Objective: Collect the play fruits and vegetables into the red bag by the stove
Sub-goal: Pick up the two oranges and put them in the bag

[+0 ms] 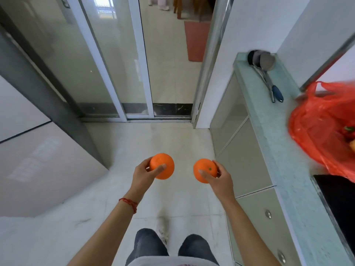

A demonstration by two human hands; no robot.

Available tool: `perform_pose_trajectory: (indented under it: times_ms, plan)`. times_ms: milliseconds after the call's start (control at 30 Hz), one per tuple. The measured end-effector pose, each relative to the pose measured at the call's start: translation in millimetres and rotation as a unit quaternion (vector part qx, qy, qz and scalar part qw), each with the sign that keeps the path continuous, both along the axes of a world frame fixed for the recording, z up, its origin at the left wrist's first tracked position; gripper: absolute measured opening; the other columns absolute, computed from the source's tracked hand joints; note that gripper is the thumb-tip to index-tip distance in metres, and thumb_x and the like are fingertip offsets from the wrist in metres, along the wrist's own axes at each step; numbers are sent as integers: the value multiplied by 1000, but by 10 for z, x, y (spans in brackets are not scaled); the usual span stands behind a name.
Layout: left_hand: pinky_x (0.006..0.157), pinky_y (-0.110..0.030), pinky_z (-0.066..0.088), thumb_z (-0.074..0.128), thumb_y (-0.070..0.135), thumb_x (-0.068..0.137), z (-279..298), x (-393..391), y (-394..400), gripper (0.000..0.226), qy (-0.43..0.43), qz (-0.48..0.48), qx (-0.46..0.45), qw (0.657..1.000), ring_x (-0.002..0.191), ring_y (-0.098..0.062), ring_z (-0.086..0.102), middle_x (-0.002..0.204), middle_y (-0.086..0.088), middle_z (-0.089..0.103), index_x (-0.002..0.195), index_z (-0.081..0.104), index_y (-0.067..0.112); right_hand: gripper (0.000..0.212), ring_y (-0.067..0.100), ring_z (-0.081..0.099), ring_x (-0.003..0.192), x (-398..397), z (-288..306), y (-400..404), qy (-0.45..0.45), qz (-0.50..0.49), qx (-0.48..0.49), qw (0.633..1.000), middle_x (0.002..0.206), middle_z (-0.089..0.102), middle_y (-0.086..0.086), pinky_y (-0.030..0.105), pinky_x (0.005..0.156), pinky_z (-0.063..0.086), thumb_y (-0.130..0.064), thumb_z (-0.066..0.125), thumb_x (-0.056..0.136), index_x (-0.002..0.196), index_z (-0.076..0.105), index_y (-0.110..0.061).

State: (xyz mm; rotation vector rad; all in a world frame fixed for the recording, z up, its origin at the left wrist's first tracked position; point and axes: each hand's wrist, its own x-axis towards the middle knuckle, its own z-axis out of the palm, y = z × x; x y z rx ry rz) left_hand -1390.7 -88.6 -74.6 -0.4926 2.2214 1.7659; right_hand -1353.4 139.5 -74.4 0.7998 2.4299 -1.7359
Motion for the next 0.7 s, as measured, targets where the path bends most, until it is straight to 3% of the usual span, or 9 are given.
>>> perform_pose_trajectory:
  times_ms: [333,467,700]
  plan:
    - [85,-42,50,72,29,76,-18,-1177,139,55,-13,-47,-7,999,103,-27,55,116,-6,55,125,51,14,65,21,53,109,-961,27,53,-9,-37,3,999,126,56,6,31,87,43,-28,76,72,129,49,-17]
    - [84,-40,49,71,29,76,-24,-1661,394,56,-7,-73,-10,997,102,-26,53,115,-5,53,125,49,14,64,23,53,110,-1386,3,267,1,-54,1,999,126,56,7,34,90,46,-28,76,72,129,49,-17]
    - [92,-48,49,70,27,77,75,-2474,996,54,-1,-125,-13,992,105,-26,52,117,-6,53,125,49,14,64,21,55,104,-2018,14,765,7,-98,-9,995,121,58,4,32,85,46,-30,77,70,126,51,-17]
